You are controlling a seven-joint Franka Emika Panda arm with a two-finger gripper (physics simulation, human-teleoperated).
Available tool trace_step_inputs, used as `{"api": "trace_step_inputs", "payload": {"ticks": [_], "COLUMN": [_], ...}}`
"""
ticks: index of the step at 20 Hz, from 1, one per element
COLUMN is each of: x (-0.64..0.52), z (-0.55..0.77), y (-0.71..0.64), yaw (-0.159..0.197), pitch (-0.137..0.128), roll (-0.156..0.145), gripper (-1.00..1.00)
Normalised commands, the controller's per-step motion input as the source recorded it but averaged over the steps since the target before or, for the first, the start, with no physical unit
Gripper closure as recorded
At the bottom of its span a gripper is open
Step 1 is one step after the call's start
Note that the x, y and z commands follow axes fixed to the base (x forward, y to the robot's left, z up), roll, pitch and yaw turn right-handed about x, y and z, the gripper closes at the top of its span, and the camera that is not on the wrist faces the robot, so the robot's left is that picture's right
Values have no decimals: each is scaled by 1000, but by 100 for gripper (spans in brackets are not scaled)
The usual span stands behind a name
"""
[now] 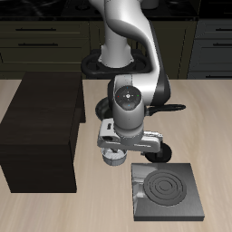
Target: Place the ramekin on the bottom layer of the wooden shelf
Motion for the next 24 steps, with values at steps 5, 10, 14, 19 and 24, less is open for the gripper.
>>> {"api": "trace_step_inputs", "payload": {"ticks": [5,10,14,19,24], "x": [22,-12,1,-4,29], "z": [-219,32,81,61,4], "y": [-78,-129,-167,-187,-208], "yaw": [-29,12,10,18,6], "pitch": [30,-3,1,-10,-1], "roll": [-4,-18,-19,-22,-13], "gripper": [100,100,100,100,100]}}
